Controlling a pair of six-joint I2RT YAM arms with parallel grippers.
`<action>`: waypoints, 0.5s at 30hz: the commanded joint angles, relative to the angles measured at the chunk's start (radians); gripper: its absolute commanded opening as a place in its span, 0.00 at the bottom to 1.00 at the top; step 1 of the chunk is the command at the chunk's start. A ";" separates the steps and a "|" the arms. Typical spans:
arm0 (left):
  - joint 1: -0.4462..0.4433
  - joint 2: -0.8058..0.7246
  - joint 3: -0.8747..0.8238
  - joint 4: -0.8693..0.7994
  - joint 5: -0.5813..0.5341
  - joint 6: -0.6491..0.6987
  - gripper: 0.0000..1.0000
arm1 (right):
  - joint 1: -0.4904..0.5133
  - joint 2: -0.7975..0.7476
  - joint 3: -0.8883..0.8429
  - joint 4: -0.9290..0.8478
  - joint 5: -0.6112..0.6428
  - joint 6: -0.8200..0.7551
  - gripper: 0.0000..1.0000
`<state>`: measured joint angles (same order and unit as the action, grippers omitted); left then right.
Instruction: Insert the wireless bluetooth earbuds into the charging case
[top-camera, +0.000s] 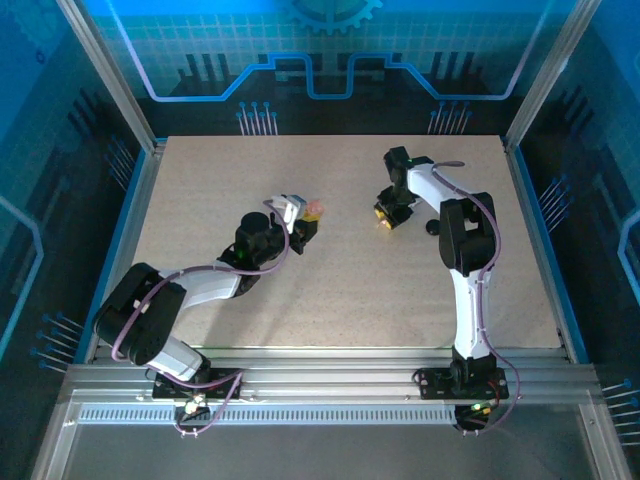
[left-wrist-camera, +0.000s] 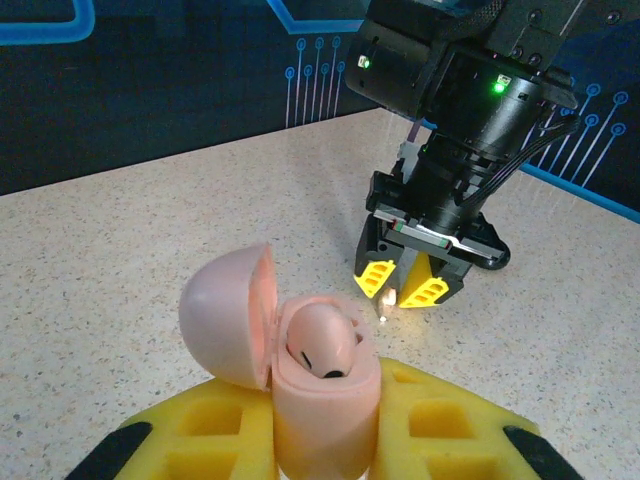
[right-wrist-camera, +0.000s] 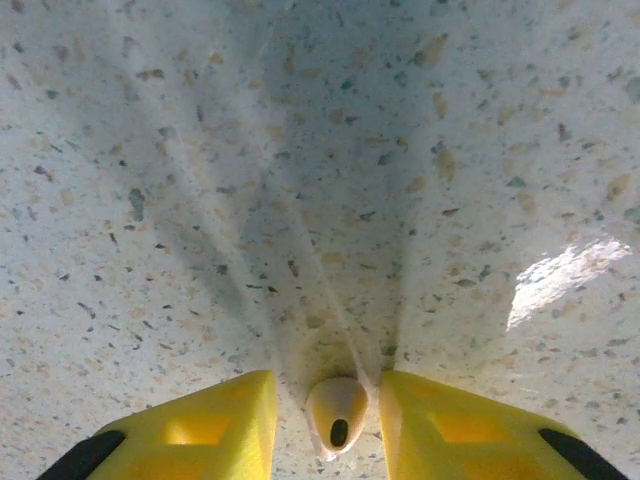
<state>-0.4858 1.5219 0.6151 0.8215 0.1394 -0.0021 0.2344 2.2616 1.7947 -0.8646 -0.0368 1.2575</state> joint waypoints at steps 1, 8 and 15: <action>0.014 0.009 0.034 0.046 0.027 -0.015 0.17 | -0.009 0.039 0.019 -0.033 0.002 0.021 0.33; 0.020 0.017 0.040 0.051 0.037 -0.016 0.17 | -0.010 0.039 0.011 -0.039 0.012 0.024 0.29; 0.020 0.011 0.031 0.056 0.037 -0.021 0.17 | -0.017 0.001 -0.018 -0.023 0.020 0.018 0.24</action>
<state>-0.4747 1.5253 0.6266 0.8398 0.1543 -0.0025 0.2329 2.2650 1.7988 -0.8829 -0.0299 1.2648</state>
